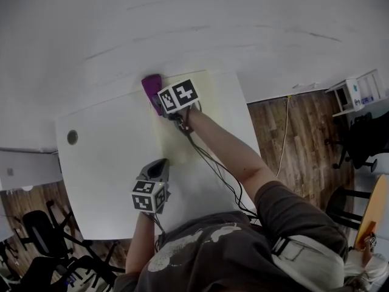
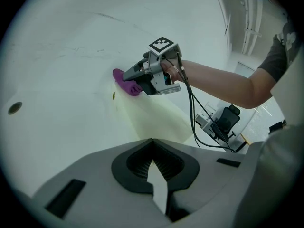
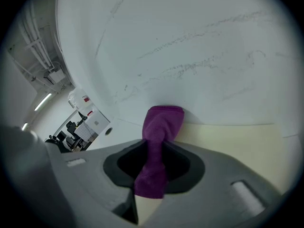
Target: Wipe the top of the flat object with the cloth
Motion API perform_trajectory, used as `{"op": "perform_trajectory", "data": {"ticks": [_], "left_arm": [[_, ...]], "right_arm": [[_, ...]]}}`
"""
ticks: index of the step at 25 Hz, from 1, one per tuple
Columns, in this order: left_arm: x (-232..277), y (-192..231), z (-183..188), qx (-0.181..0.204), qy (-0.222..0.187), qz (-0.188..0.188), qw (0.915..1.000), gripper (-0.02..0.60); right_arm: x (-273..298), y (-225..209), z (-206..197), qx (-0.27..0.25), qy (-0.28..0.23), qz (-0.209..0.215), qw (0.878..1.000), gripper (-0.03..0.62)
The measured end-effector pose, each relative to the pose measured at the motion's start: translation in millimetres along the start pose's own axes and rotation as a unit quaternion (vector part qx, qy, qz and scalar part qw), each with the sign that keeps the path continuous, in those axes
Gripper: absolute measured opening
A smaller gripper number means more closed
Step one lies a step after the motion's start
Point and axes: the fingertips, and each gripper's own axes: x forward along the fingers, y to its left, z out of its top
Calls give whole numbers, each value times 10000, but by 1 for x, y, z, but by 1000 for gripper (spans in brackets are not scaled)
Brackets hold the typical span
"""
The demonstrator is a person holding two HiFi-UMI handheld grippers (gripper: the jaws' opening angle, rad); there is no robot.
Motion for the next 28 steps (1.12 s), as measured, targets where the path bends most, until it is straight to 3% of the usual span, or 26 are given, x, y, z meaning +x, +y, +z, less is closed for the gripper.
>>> {"op": "perform_trajectory", "data": {"ticks": [16,28], "left_arm": [[-1,-1,1,-57,-36,17,10000,2],[0,0,0,-2,1,146,9999,2]], "right_arm": [[6,-8,5,100,-13,-97,9999,98],[-30,-52,-7,312,-199,-511,9980,98]]}}
